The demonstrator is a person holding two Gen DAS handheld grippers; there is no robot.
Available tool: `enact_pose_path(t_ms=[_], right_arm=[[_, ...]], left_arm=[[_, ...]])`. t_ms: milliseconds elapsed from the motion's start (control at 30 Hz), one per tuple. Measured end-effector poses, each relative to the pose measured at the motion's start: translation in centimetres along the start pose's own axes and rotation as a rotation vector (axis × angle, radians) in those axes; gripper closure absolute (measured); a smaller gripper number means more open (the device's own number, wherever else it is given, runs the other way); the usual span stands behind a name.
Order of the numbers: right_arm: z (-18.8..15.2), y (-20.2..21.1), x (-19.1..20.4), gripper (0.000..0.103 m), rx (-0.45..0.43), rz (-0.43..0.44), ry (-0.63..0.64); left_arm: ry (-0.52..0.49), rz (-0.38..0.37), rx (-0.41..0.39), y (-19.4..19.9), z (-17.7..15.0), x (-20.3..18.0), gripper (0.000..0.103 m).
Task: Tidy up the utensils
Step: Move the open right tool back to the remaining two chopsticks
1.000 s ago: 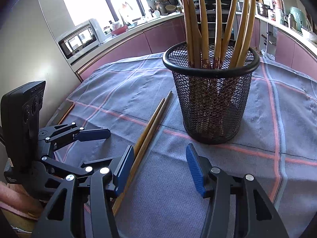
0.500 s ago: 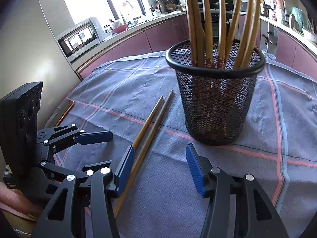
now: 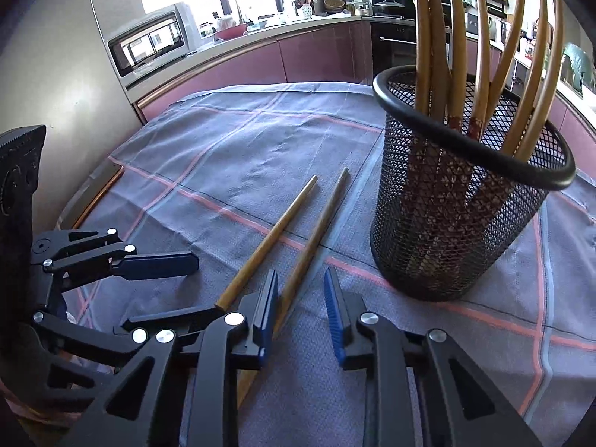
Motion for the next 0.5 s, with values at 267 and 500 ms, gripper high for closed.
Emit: enact_pose_path(t_ms=[267, 500], right_arm=[[0.0, 0.0, -0.9, 0.082, 0.014, -0.017, -0.01], [0.5, -0.6, -0.6, 0.084, 0.005, -0.046, 0.006]], left_arm=[[0.0, -0.008, 0.005, -1.0, 1.4, 0.4, 0.068], [0.001, -0.001, 0.017, -2.1, 2.7, 1.0, 0.078]])
Point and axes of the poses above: each gripper's, at about its wrist camera, not at the fingertips, and y roughly against the way its jaws point, x to its left, z to its top, the point moved 6 cm from there along -y, roughly the way its jaws point, and after that the axes turned 12 degrees about -z, right-handed, at the moved point
